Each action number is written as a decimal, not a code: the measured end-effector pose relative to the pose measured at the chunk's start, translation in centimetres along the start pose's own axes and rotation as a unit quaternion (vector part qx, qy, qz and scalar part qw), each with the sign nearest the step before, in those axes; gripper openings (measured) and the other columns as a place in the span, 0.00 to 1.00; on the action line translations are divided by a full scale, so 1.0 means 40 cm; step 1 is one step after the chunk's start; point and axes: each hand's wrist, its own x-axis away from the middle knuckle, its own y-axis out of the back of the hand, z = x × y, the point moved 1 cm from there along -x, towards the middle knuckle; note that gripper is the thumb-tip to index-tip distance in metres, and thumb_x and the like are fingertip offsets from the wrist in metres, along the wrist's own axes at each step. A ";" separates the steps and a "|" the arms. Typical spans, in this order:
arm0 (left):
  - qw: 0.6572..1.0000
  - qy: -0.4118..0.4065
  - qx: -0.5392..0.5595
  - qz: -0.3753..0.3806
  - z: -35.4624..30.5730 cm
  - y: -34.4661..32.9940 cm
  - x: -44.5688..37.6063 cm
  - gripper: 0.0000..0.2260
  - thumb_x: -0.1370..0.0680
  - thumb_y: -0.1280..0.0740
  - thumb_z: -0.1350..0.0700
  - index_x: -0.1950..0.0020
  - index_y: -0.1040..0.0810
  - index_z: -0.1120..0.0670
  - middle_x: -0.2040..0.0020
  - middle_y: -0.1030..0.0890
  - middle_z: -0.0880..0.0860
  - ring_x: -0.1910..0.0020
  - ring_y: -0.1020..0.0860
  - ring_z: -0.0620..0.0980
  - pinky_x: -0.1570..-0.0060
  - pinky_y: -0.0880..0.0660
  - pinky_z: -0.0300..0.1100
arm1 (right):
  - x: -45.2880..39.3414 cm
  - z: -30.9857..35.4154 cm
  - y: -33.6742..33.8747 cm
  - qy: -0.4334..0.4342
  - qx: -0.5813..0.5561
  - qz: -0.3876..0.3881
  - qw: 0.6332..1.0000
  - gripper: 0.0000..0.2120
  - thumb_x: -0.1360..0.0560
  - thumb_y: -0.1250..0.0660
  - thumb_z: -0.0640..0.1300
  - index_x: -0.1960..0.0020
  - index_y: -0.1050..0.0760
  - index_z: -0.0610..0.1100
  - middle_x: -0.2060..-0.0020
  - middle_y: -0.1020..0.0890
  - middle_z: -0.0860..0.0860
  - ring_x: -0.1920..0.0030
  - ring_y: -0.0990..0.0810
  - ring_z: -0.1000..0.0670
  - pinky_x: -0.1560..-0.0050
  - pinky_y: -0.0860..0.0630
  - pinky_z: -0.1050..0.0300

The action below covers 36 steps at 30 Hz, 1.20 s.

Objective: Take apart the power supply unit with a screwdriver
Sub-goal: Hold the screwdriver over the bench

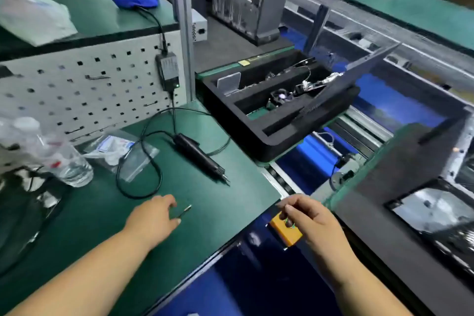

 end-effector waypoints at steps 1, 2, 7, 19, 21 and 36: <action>0.998 0.006 -0.049 0.024 0.004 0.000 -0.001 0.15 0.27 0.30 0.42 0.44 0.27 0.44 0.47 0.23 0.46 0.48 0.22 0.49 0.52 0.26 0.43 | -0.007 0.001 -0.010 0.001 -0.008 -0.001 1.000 0.13 0.21 0.36 0.34 0.57 0.17 0.47 0.66 0.20 0.50 0.66 0.25 0.56 0.64 0.28 0.67; 0.995 0.010 -0.097 0.034 0.005 -0.003 -0.004 0.15 0.27 0.31 0.40 0.45 0.27 0.45 0.46 0.23 0.46 0.48 0.22 0.49 0.53 0.27 0.42 | -0.013 0.005 -0.017 -0.006 -0.013 -0.004 1.000 0.13 0.21 0.36 0.34 0.57 0.17 0.46 0.65 0.20 0.50 0.66 0.25 0.56 0.62 0.28 0.67; 0.991 -0.006 -0.128 0.049 0.023 -0.029 -0.018 0.10 0.24 0.34 0.43 0.49 0.28 0.47 0.48 0.25 0.47 0.50 0.23 0.50 0.56 0.29 0.43 | -0.027 0.012 -0.043 -0.019 0.002 -0.010 1.000 0.10 0.20 0.36 0.36 0.55 0.17 0.45 0.62 0.19 0.46 0.63 0.25 0.54 0.57 0.27 0.60; 0.976 -0.097 0.195 -0.009 -0.124 0.128 -0.082 0.07 0.26 0.29 0.50 0.60 0.26 0.45 0.61 0.21 0.46 0.61 0.23 0.45 0.59 0.26 0.43 | -0.037 0.019 -0.036 -0.004 0.032 -0.072 0.997 0.13 0.20 0.36 0.40 0.55 0.17 0.54 0.61 0.17 0.52 0.61 0.22 0.57 0.54 0.25 0.59; 0.963 -0.118 0.241 -0.003 -0.182 0.157 -0.089 0.06 0.26 0.28 0.51 0.60 0.25 0.45 0.62 0.21 0.46 0.62 0.22 0.46 0.58 0.25 0.44 | -0.032 0.018 -0.023 -0.002 0.018 -0.087 0.996 0.11 0.20 0.36 0.41 0.54 0.17 0.52 0.61 0.17 0.52 0.59 0.22 0.56 0.52 0.26 0.56; 0.840 -0.232 0.464 0.160 -0.666 0.164 0.076 0.04 0.25 0.29 0.60 0.58 0.23 0.54 0.65 0.21 0.48 0.65 0.23 0.44 0.61 0.28 0.37 | 0.082 0.017 0.188 0.033 -0.015 -0.177 0.983 0.08 0.30 0.28 0.52 0.52 0.21 0.59 0.59 0.18 0.58 0.61 0.22 0.58 0.58 0.25 0.67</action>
